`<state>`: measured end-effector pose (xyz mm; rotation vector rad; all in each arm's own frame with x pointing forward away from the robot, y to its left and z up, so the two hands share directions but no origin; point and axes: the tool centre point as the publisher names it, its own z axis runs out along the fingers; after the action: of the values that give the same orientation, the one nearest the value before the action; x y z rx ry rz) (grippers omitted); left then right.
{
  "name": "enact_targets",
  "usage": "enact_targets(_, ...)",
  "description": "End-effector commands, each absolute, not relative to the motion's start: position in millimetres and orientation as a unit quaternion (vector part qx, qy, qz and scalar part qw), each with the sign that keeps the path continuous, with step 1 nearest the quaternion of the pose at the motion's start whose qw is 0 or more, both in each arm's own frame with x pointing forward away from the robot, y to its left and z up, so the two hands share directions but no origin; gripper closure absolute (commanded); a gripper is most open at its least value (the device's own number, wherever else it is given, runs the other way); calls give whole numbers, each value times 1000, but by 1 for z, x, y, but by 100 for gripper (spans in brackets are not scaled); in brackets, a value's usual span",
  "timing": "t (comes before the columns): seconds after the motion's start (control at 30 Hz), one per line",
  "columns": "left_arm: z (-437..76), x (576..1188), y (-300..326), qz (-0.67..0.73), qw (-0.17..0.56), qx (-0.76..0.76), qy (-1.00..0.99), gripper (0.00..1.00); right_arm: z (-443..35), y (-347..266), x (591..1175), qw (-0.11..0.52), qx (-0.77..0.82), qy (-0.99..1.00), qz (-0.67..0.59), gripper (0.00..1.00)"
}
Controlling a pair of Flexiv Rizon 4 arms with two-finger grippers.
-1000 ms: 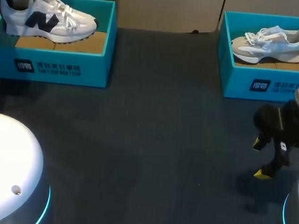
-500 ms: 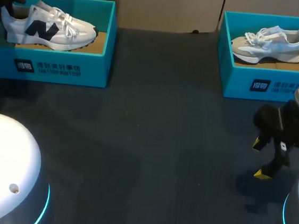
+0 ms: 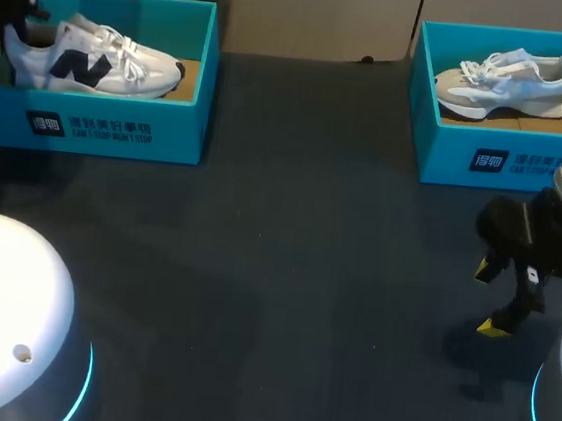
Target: Take the shoe out of the shoebox, open the shoe tongue, remove and reinsert the insole, then place the shoe into the shoebox
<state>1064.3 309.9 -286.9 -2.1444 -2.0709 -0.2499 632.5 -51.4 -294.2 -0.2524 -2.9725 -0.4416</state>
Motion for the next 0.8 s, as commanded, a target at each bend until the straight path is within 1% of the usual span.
enact_targets(0.03, -294, 1067, 310, -81, 74, -713, -692, 100, -295, -51, 632, 63, -83, -984, -146, 0)
enact_targets(0.8, -321, 1079, 308, -75, 83, -700, -705, 100, -295, -51, 632, 63, -83, -984, -146, 0)
